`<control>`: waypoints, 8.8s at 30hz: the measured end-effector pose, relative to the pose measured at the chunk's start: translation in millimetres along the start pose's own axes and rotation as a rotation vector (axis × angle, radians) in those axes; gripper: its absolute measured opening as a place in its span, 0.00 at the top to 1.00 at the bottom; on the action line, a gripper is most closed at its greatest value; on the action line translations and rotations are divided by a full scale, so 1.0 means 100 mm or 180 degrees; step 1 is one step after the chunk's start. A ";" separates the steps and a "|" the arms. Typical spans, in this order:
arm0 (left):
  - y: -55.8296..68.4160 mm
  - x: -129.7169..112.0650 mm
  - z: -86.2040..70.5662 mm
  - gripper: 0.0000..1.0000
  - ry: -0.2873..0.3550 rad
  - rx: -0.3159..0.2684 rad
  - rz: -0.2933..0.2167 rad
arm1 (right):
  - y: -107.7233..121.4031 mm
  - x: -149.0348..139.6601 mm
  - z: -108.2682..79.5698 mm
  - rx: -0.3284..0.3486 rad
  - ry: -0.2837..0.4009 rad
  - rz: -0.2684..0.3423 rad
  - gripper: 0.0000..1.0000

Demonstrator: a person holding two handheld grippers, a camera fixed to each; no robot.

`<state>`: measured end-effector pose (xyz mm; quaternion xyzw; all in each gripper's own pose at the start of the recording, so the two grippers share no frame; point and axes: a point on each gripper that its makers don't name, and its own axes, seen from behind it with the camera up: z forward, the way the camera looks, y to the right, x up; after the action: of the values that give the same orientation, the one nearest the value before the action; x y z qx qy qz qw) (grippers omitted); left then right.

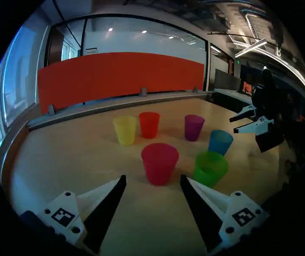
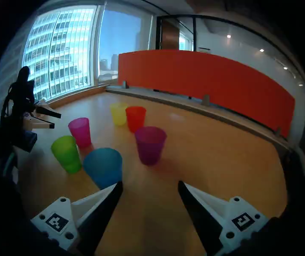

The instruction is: Pour water

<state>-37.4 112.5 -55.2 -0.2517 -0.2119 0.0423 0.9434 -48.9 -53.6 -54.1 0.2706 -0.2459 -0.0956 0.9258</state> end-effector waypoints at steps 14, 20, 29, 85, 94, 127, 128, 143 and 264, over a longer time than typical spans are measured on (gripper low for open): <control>-0.39 0.23 -0.12 0.06 0.0403 0.0528 -0.0136 | 0.36 0.28 -0.05 -0.0755 0.0388 0.0090 0.00; -0.51 0.33 -0.16 0.06 0.0573 0.0717 -0.0191 | 0.39 0.40 -0.05 -0.0914 0.0561 0.0160 0.00; -0.61 0.49 -0.20 0.06 0.0814 0.0916 -0.0193 | 0.49 0.57 -0.08 -0.1219 0.0835 0.0256 0.00; -0.79 0.92 -0.26 0.06 0.1529 0.1460 -0.0266 | 0.58 0.82 -0.45 -0.1835 0.1529 0.0489 0.00; -0.86 0.82 -0.32 0.06 0.1554 0.1525 -0.0247 | 0.65 0.83 -0.53 -0.1879 0.1538 0.0588 0.00; -1.18 0.41 -0.29 0.06 0.1479 0.1657 -0.0242 | 0.62 0.96 -0.57 -0.1935 0.1570 0.0595 0.00; -1.18 0.41 -0.29 0.06 0.1477 0.1656 -0.0245 | 0.62 0.96 -0.57 -0.1934 0.1570 0.0594 0.00; -1.23 0.33 -0.26 0.06 0.1392 0.1630 -0.0273 | 0.66 0.93 -0.59 -0.1959 0.1577 0.0602 0.00; -1.22 0.34 -0.24 0.06 0.1376 0.1606 -0.0268 | 0.81 0.45 -0.11 -0.1827 0.1600 0.0641 0.00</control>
<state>-0.2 2.1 -1.0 -0.0043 0.0000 0.0001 1.0000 -0.7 5.3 0.1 -0.0098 -0.0002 -0.0001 1.0000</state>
